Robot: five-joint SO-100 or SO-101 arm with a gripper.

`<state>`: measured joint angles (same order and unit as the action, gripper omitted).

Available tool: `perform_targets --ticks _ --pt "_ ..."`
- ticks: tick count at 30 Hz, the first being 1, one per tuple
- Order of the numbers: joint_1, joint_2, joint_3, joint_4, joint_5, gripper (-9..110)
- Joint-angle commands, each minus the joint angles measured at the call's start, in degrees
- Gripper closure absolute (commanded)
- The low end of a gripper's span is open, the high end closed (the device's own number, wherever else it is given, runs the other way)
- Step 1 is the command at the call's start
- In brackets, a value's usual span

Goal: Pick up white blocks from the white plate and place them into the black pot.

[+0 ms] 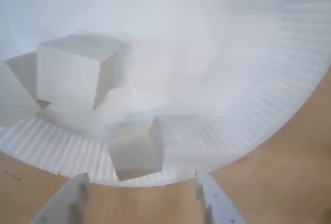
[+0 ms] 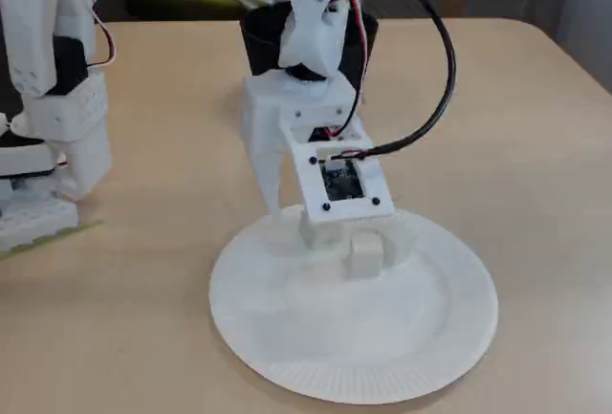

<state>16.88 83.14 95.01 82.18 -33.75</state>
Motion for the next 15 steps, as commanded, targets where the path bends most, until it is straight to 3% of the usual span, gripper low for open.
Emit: perform_targets --ticks 1,8,10,13,15 --pt "0.26 -0.18 -0.18 0.18 0.18 72" --pt "-0.79 -2.11 -0.18 -1.85 0.53 78" --pt "-1.23 -2.72 -0.18 -3.08 0.97 84" --pt "-1.85 -3.78 -0.18 -5.54 2.72 102" --pt "-2.02 -4.66 -0.44 -6.06 2.72 104"
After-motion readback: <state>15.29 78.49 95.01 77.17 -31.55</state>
